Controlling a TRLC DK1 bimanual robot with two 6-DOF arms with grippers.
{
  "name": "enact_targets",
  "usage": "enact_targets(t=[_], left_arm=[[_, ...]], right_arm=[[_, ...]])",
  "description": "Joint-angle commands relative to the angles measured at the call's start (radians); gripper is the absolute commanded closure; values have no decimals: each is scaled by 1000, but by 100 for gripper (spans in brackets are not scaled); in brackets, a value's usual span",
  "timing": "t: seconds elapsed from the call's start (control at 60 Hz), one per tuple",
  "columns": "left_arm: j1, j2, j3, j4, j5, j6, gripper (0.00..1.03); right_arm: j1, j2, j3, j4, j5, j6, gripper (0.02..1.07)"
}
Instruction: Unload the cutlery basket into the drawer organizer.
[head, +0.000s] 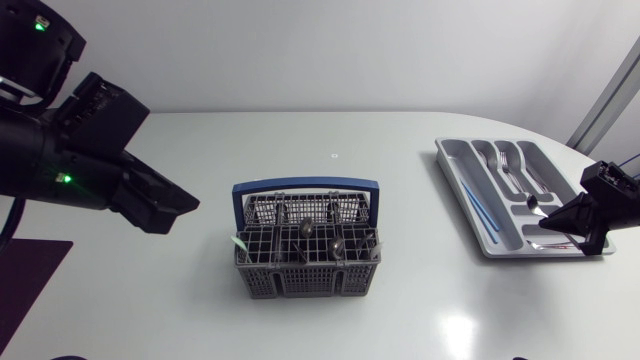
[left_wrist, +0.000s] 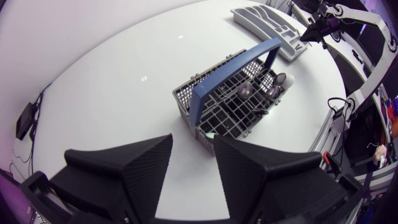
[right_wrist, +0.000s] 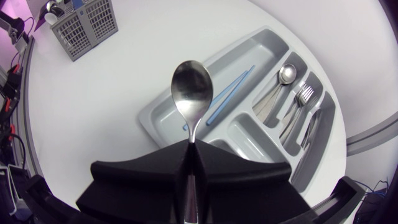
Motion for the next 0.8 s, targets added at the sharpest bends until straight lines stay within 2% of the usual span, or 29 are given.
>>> enact_targets(t=[0.0,0.25,0.617,0.717,0.783], left_arm=[[-14,-24,-27,8,-14,27,55],[-60,-49,-52,5,-79,36,55],[-116,-93,-117,1,-91,25,55],[-137,-106,-134,1,-102,22,55],[-140,-110,-140,4,-111,22,55]], right_arm=[[-27,60,59,-22,12,-120,101],[-47,186,161,-18,132,-275,101],[-58,274,168,64,236,-388,101],[-63,292,157,120,255,-393,92],[-63,303,156,144,269,-396,92]])
